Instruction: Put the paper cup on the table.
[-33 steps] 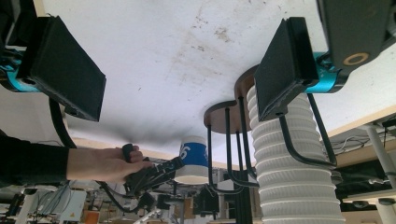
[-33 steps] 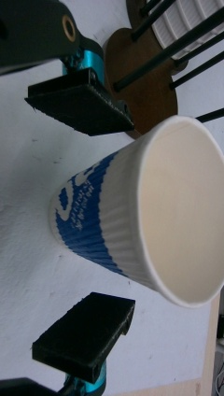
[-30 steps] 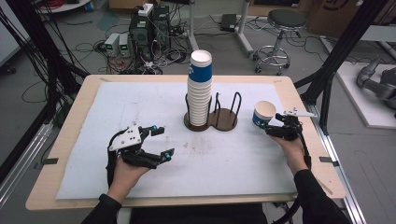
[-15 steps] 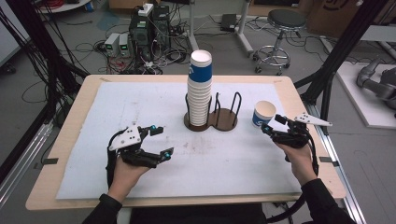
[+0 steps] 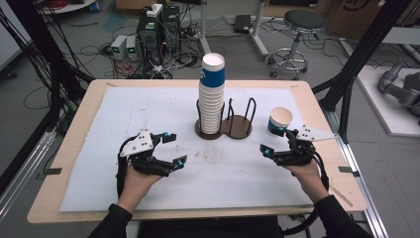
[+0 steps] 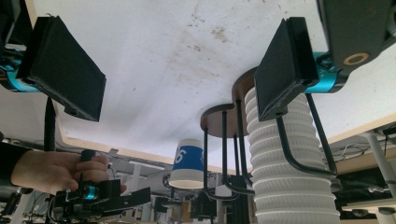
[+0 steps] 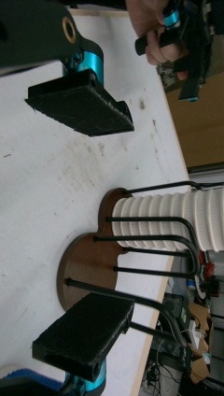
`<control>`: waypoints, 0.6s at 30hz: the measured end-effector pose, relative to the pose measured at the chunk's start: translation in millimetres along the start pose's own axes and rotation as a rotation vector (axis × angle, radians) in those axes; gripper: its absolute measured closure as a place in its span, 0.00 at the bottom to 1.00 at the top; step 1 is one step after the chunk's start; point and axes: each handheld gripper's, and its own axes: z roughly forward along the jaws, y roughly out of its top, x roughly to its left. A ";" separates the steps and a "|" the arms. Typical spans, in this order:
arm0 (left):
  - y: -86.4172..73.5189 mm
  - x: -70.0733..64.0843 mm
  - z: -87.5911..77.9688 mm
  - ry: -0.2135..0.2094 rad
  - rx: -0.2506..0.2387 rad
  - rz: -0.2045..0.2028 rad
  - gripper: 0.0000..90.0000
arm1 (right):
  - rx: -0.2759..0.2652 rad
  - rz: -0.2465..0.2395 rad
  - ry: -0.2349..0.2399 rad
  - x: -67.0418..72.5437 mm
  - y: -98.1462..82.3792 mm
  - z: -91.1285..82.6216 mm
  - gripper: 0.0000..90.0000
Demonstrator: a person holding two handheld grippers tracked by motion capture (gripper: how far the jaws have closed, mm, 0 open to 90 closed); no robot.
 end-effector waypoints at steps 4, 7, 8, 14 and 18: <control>-0.4 -0.4 -0.4 -0.006 0.005 0.009 0.18 | -0.005 -0.009 0.037 4.3 1.6 2.8 0.16; -0.5 -1.8 -2.3 -0.013 0.005 0.016 0.18 | -0.010 -0.004 0.039 4.9 2.0 3.2 0.16; -0.2 -2.7 -3.3 -0.014 0.005 0.021 0.18 | -0.016 0.003 0.040 4.7 2.1 3.1 0.16; -0.3 -5.3 -10.3 -0.007 0.000 0.026 0.18 | -0.020 0.017 0.039 5.5 3.7 3.5 0.16; 0.7 -4.6 -14.1 -0.009 -0.004 0.033 0.18 | -0.019 0.007 0.039 6.7 3.6 6.2 0.16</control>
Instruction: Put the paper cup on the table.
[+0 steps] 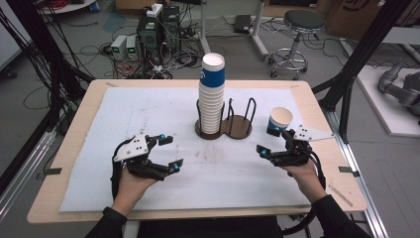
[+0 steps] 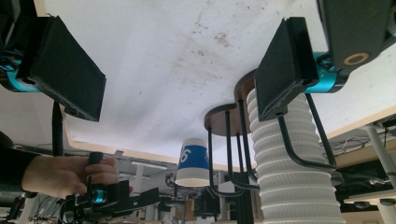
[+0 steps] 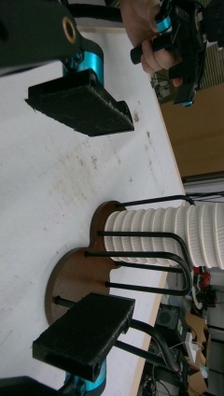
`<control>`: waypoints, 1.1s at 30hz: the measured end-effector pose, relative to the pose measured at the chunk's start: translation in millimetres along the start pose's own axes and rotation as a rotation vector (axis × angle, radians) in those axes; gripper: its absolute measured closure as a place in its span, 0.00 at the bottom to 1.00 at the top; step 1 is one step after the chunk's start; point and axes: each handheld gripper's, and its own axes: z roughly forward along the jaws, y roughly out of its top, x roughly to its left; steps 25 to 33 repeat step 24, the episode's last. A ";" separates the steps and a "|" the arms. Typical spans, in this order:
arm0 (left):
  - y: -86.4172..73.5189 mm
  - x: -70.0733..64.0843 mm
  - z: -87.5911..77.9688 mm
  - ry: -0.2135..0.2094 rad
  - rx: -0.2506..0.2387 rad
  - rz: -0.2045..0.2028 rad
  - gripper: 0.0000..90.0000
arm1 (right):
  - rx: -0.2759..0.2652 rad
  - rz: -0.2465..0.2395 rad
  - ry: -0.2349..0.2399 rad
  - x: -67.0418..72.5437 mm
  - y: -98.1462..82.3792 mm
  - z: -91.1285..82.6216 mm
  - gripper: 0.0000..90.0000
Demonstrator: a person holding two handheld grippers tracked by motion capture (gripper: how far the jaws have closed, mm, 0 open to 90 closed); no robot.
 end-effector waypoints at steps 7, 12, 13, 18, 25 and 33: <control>-0.9 1.7 0.0 0.011 0.004 -0.007 0.18 | 0.006 -0.022 0.005 0.9 -0.6 3.7 0.16; -1.0 2.2 0.7 0.008 0.011 -0.003 0.18 | 0.012 -0.038 -0.007 1.7 -0.5 2.9 0.16; -1.2 2.1 1.2 0.011 0.012 -0.006 0.18 | 0.013 -0.038 -0.010 1.7 -0.6 2.9 0.16; -1.8 3.6 3.0 0.006 0.019 -0.010 0.18 | 0.020 -0.031 -0.007 1.0 -1.6 2.5 0.16; -1.0 7.1 5.6 0.010 0.018 -0.014 0.18 | 0.018 -0.024 -0.010 -2.1 -3.5 0.8 0.16; -1.0 7.1 5.6 0.010 0.018 -0.014 0.18 | 0.018 -0.024 -0.010 -2.1 -3.5 0.8 0.16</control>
